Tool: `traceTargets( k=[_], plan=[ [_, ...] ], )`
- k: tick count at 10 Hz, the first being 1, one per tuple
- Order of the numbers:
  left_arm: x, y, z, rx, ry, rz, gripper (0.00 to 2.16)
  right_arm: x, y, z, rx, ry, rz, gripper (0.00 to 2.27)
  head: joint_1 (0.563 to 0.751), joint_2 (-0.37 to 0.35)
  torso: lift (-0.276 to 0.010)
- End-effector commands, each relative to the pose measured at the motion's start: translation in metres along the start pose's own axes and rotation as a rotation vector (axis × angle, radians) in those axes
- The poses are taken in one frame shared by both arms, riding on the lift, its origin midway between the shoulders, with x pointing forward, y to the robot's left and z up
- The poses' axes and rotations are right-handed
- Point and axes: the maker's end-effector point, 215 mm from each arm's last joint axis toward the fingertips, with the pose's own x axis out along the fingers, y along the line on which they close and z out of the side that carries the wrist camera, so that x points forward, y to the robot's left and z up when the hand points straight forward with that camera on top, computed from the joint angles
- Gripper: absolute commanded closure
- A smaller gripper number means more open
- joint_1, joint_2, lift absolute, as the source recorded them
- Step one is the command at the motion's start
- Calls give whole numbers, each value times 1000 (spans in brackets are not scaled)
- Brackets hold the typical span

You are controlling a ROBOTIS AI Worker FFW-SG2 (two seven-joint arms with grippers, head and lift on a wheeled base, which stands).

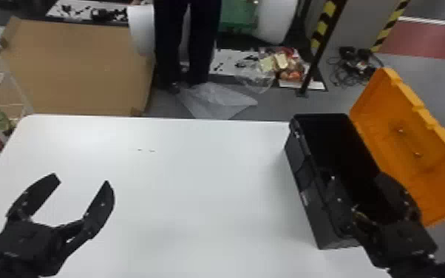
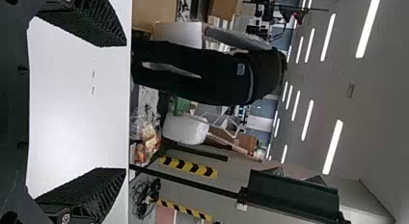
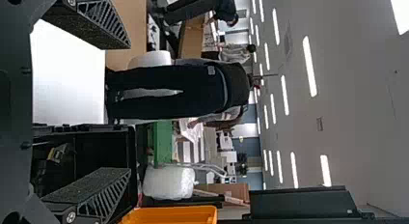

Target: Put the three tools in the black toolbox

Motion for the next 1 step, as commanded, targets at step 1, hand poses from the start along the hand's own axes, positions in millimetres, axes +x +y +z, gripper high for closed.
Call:
traceTargets(
  k=[1],
  plan=[
    [0,-1,0,-1,0,-2,73,-1,-1,4,-3,-12,-2,93,695,-115,-55]
  ],
)
